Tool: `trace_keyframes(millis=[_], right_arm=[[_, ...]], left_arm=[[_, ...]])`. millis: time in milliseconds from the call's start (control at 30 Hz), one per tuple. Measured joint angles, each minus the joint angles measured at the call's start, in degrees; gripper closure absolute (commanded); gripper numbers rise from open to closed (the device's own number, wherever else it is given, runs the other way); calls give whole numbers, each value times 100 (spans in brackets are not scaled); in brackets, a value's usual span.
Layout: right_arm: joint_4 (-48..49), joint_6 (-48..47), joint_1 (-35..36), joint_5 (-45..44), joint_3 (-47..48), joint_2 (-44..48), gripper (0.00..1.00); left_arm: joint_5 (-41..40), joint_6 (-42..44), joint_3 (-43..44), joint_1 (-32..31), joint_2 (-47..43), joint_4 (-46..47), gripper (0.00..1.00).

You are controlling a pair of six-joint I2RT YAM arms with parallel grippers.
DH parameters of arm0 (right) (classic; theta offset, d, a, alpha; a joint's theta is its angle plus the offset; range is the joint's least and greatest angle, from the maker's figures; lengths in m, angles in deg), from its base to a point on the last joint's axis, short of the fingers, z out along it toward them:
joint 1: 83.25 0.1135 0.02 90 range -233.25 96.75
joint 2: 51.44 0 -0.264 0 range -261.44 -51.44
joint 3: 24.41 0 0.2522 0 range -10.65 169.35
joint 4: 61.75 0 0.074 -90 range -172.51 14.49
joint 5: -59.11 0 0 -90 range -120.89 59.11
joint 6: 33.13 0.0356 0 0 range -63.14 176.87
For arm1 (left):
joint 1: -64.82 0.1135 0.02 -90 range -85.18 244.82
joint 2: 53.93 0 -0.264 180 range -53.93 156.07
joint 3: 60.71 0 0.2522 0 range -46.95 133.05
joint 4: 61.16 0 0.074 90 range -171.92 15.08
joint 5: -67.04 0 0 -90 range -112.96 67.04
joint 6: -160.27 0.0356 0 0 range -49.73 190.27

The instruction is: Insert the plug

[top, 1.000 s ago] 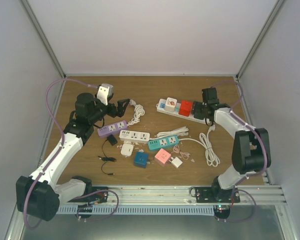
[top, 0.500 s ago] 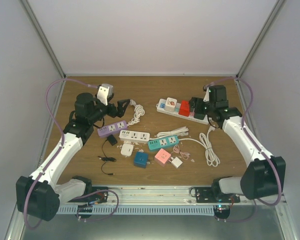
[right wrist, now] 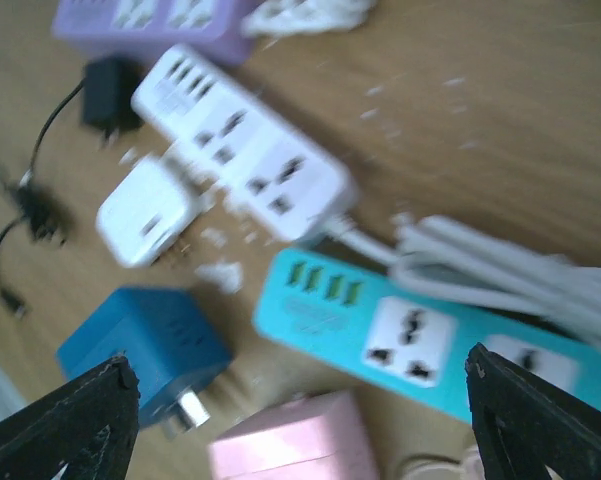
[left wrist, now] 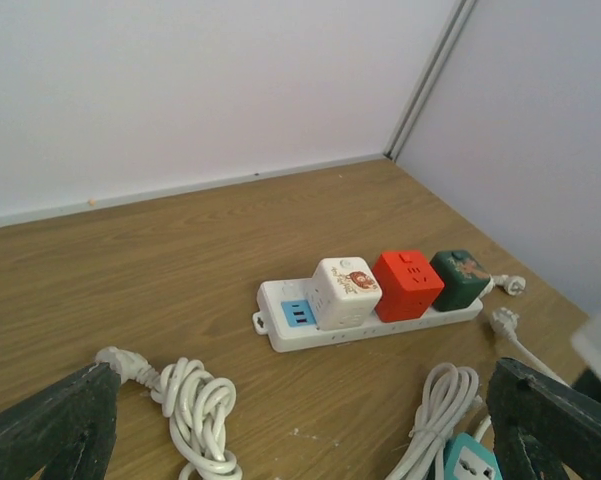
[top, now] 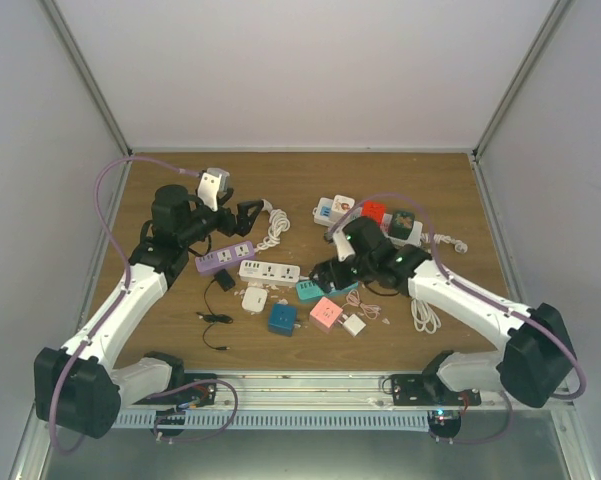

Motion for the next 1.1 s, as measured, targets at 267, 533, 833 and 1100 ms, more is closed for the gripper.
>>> trace_keyframes(millis=[267,533,833,1100], right_arm=[[-4,-573,1488,107,39,-664,11],[74,-1207,1996,166,358,-1497,13],[332,-1617,2175,245,522,-1987,28],[664,-1648,2181,192,525,-2175,47]], left_arm=[[79,-44,0,0,44,96,1],[105,-46,0,0,52,105,1],[120,-44,0,0,50,107,1],[116,-44,-4,0,7,109,1]])
